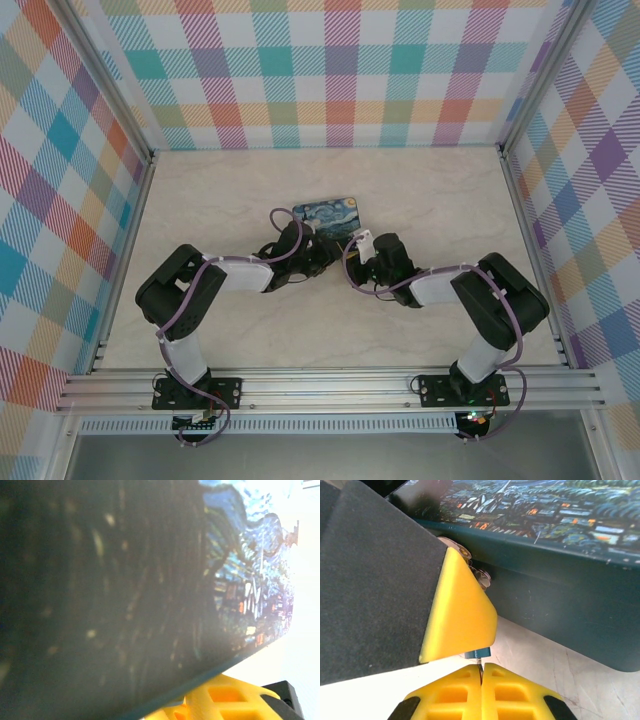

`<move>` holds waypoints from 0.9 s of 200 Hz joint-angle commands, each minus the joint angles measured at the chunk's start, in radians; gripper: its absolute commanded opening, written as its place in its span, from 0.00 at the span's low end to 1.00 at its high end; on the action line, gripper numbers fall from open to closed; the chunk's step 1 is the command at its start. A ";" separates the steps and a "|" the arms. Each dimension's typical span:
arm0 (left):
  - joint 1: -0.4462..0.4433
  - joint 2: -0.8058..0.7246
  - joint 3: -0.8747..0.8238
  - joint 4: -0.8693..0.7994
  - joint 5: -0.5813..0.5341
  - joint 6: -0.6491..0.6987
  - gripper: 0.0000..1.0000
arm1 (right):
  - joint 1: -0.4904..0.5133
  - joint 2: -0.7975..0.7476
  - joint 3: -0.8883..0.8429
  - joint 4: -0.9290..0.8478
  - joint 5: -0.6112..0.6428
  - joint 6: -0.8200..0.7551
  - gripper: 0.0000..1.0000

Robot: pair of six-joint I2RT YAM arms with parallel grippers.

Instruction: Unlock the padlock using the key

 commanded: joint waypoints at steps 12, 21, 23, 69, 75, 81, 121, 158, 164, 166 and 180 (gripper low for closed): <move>-0.019 -0.083 -0.004 -0.086 0.046 0.029 0.41 | 0.010 -0.003 -0.024 0.131 -0.038 0.017 0.00; -0.011 -0.108 -0.018 -0.103 0.036 0.032 0.46 | 0.008 0.001 -0.029 0.130 -0.039 0.021 0.00; -0.010 -0.115 -0.020 -0.106 0.033 0.033 0.47 | 0.007 0.002 -0.030 0.129 -0.039 0.023 0.00; 0.030 -0.279 -0.076 -0.232 -0.023 0.077 0.69 | 0.001 -0.036 -0.012 0.050 -0.067 0.076 0.00; 0.035 -0.302 -0.081 -0.247 -0.033 0.084 0.70 | 0.002 -0.042 -0.006 0.031 -0.077 0.084 0.00; 0.039 -0.322 -0.089 -0.257 -0.040 0.088 0.72 | 0.001 -0.049 0.003 0.003 -0.085 0.095 0.00; 0.049 -0.370 -0.162 -0.184 -0.052 0.057 0.69 | 0.002 -0.118 0.048 -0.163 -0.130 0.181 0.00; 0.045 -0.329 -0.192 -0.063 -0.030 -0.013 0.61 | 0.003 -0.132 0.074 -0.186 -0.204 0.351 0.00; 0.043 -0.321 -0.194 -0.045 -0.027 -0.023 0.60 | 0.003 -0.119 0.079 -0.184 -0.219 0.387 0.00; 0.042 -0.319 -0.195 -0.039 -0.026 -0.028 0.60 | 0.004 -0.115 0.081 -0.183 -0.224 0.399 0.00; 0.033 -0.305 -0.198 -0.004 -0.025 -0.052 0.57 | 0.007 -0.094 0.087 -0.164 -0.249 0.458 0.00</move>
